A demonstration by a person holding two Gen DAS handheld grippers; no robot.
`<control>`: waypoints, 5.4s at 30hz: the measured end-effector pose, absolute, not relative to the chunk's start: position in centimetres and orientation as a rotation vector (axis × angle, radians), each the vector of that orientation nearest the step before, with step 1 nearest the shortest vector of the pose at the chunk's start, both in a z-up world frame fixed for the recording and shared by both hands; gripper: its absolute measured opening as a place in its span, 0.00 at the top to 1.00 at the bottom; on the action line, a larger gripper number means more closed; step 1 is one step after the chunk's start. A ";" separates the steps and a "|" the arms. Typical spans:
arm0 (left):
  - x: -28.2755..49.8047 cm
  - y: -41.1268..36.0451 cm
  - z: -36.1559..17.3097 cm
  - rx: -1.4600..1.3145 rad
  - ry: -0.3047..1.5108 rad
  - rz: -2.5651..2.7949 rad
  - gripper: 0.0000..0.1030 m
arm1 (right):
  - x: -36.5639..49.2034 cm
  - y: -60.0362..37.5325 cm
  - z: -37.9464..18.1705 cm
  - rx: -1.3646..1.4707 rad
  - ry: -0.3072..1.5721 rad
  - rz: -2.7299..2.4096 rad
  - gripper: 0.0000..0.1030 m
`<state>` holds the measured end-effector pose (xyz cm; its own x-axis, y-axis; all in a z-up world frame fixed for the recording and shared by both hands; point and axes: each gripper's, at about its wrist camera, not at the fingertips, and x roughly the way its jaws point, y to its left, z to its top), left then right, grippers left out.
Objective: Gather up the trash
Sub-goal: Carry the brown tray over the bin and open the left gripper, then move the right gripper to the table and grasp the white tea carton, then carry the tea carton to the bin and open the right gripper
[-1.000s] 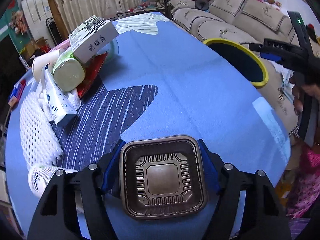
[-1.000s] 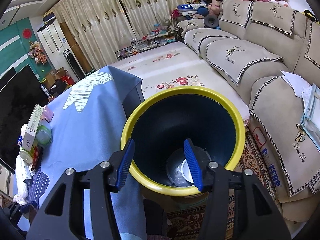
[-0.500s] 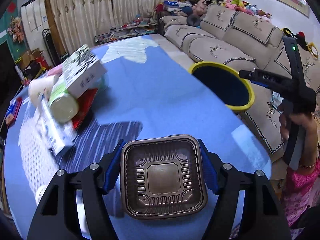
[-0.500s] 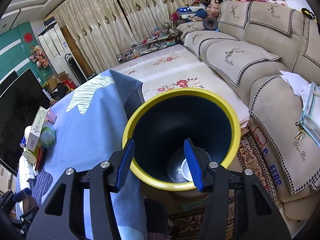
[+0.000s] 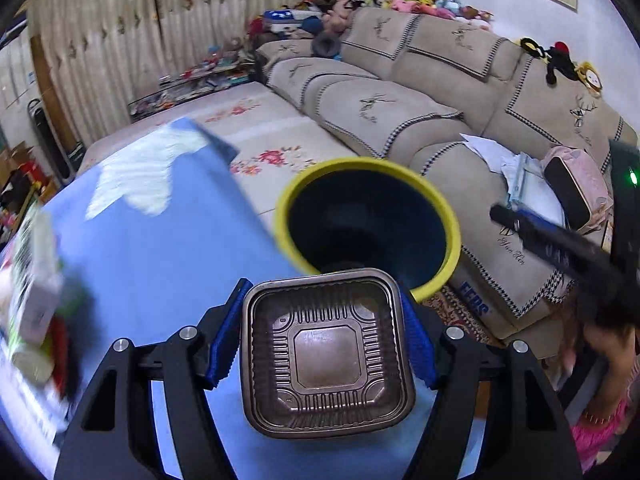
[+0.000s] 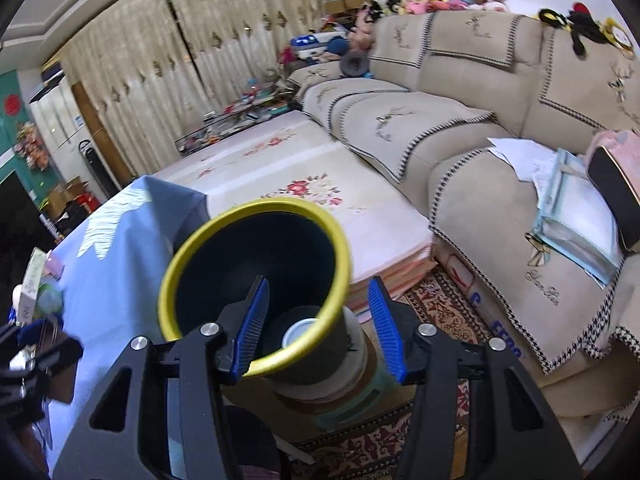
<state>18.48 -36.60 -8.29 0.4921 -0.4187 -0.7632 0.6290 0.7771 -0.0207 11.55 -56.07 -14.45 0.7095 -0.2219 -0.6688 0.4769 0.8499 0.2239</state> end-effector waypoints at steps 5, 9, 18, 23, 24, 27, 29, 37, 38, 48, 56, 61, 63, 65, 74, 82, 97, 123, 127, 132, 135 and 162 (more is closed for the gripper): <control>21.5 -41.9 -8.9 0.293 0.843 -0.646 0.33 | 11.3 -57.8 -15.7 0.422 0.700 -0.419 0.52; 23.8 -45.8 -10.1 0.309 0.879 -0.651 0.32 | 10.7 -59.1 -16.6 0.442 0.711 -0.437 0.52; 26.7 -50.2 -13.0 0.340 0.903 -0.631 0.31 | 10.2 -60.4 -17.6 0.465 0.722 -0.455 0.52; 27.6 -51.1 -13.5 0.342 0.900 -0.606 0.22 | 10.2 -60.1 -17.4 0.465 0.725 -0.461 0.51; 27.6 -51.0 -13.3 0.340 0.896 -0.597 0.20 | 10.2 -60.0 -17.4 0.463 0.727 -0.460 0.51; 27.5 -50.0 -12.4 0.309 0.897 -0.590 0.19 | 10.1 -59.6 -17.2 0.457 0.730 -0.455 0.51; 26.8 -48.4 -11.2 0.286 0.891 -0.589 0.19 | 10.1 -59.2 -17.0 0.453 0.729 -0.448 0.50; 20.7 -38.3 -4.2 0.203 0.737 -0.550 0.12 | 11.0 -56.1 -16.3 0.416 0.736 -0.384 0.50; 19.7 -36.2 -3.3 0.188 0.714 -0.534 0.11 | 11.4 -55.3 -16.2 0.406 0.741 -0.364 0.50; 13.3 -16.5 -0.3 0.093 0.611 -0.261 0.07 | 14.7 -45.1 -12.7 0.295 0.711 -0.119 0.50; 9.9 -2.6 -1.7 -0.011 0.615 -0.057 0.07 | 18.9 -33.3 -8.7 0.176 0.670 0.141 0.49; 9.3 0.6 -2.8 -0.062 0.616 -0.034 0.07 | 21.2 -25.6 -7.8 0.062 0.615 0.241 0.41; 9.1 1.0 -3.0 -0.075 0.616 -0.033 0.07 | 22.3 -23.1 -7.8 0.011 0.599 0.250 0.39; 9.1 1.4 -3.2 -0.087 0.618 -0.033 0.07 | 23.5 -21.0 -8.1 -0.029 0.590 0.252 0.37; 10.6 3.8 -5.3 -0.157 0.654 -0.039 0.07 | 27.3 -17.5 -10.6 -0.153 0.608 0.197 0.35; 11.9 3.7 -6.9 -0.166 0.679 -0.065 0.07 | 27.8 -17.5 -11.9 -0.184 0.594 0.201 0.34; 12.7 3.5 -8.2 -0.185 0.702 -0.079 0.07 | 24.2 -17.3 -13.2 -0.396 0.467 0.237 0.17; 12.5 1.0 -8.7 -0.156 0.726 -0.114 0.07 | 25.6 -14.1 -14.9 -0.633 0.461 0.159 0.56; 12.7 0.9 -8.8 -0.156 0.729 -0.111 0.07 | 26.3 -16.7 -13.3 -0.436 0.519 0.208 0.73; 12.9 0.6 -9.0 -0.150 0.735 -0.114 0.07 | 28.7 -20.3 -12.0 -0.135 0.628 0.318 0.62; 13.1 0.5 -9.0 -0.147 0.734 -0.121 0.07 | 30.2 -21.1 -11.5 -0.069 0.653 0.300 0.42; 13.4 -0.3 -9.5 -0.138 0.750 -0.140 0.07 | 33.9 -20.6 -14.5 0.307 0.866 0.356 0.71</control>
